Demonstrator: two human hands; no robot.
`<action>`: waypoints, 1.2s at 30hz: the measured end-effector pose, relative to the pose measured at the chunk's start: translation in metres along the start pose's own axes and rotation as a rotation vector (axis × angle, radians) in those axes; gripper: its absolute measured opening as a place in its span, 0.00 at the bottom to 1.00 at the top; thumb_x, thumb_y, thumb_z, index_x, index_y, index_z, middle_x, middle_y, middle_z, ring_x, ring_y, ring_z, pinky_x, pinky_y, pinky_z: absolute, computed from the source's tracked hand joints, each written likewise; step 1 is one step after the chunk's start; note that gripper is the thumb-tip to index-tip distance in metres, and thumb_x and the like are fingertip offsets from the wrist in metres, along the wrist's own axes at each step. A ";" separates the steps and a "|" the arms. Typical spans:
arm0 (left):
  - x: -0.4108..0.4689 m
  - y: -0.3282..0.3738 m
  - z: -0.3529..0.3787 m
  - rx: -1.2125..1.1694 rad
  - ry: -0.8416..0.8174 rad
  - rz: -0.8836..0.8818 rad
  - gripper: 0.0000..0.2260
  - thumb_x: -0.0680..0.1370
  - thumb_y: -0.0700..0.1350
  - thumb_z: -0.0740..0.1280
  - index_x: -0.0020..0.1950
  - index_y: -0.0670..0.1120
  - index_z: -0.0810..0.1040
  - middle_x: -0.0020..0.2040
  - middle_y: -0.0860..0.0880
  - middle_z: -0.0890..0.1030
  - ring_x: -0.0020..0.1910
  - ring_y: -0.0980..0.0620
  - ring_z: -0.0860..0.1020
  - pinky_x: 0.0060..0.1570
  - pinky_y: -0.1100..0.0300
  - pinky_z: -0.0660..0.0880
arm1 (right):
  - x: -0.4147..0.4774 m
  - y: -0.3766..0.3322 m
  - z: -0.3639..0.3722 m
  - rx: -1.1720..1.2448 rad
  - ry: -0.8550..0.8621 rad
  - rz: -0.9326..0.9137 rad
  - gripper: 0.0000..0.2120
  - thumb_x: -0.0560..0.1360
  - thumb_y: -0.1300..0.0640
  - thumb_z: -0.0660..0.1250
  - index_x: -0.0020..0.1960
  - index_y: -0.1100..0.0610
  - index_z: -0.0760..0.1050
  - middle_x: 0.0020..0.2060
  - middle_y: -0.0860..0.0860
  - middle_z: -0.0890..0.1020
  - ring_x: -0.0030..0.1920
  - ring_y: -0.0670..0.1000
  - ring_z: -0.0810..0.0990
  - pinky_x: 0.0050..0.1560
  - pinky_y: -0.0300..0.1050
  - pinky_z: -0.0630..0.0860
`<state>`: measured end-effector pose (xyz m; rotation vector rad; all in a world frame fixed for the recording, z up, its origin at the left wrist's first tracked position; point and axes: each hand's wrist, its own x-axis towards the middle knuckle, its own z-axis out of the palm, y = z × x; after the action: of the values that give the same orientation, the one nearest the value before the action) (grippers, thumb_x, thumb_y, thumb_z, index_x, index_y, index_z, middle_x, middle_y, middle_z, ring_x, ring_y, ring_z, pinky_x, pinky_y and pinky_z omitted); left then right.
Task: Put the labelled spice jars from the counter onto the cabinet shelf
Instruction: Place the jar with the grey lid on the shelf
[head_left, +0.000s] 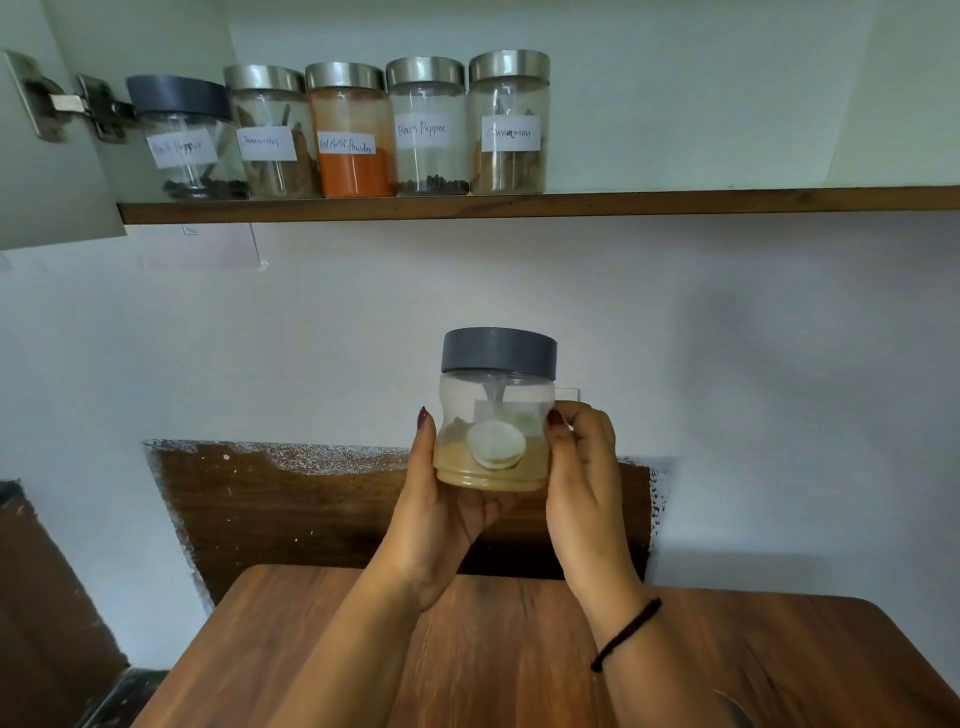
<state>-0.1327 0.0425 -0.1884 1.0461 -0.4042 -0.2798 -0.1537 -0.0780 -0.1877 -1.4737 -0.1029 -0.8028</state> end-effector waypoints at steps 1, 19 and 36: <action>-0.001 0.001 0.001 0.002 0.008 0.020 0.32 0.80 0.64 0.46 0.70 0.45 0.73 0.66 0.39 0.78 0.68 0.41 0.75 0.68 0.45 0.69 | 0.002 -0.001 -0.001 -0.049 0.003 -0.030 0.09 0.76 0.47 0.58 0.51 0.44 0.76 0.51 0.45 0.77 0.53 0.43 0.78 0.49 0.34 0.76; -0.010 0.004 0.013 0.206 0.285 0.322 0.18 0.77 0.55 0.64 0.62 0.46 0.76 0.55 0.43 0.83 0.57 0.42 0.81 0.62 0.39 0.75 | -0.017 -0.029 0.004 -0.096 -0.075 -0.030 0.37 0.62 0.36 0.75 0.66 0.46 0.69 0.58 0.42 0.78 0.52 0.44 0.83 0.44 0.40 0.82; -0.008 0.008 -0.007 -0.004 0.077 0.046 0.24 0.84 0.57 0.51 0.71 0.44 0.73 0.67 0.39 0.77 0.69 0.40 0.74 0.71 0.43 0.65 | -0.013 -0.027 -0.006 0.247 -0.140 0.224 0.28 0.64 0.48 0.79 0.60 0.51 0.73 0.54 0.47 0.84 0.55 0.46 0.83 0.50 0.45 0.82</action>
<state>-0.1362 0.0552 -0.1865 1.0391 -0.3579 -0.1988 -0.1806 -0.0755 -0.1725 -1.2793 -0.1349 -0.4872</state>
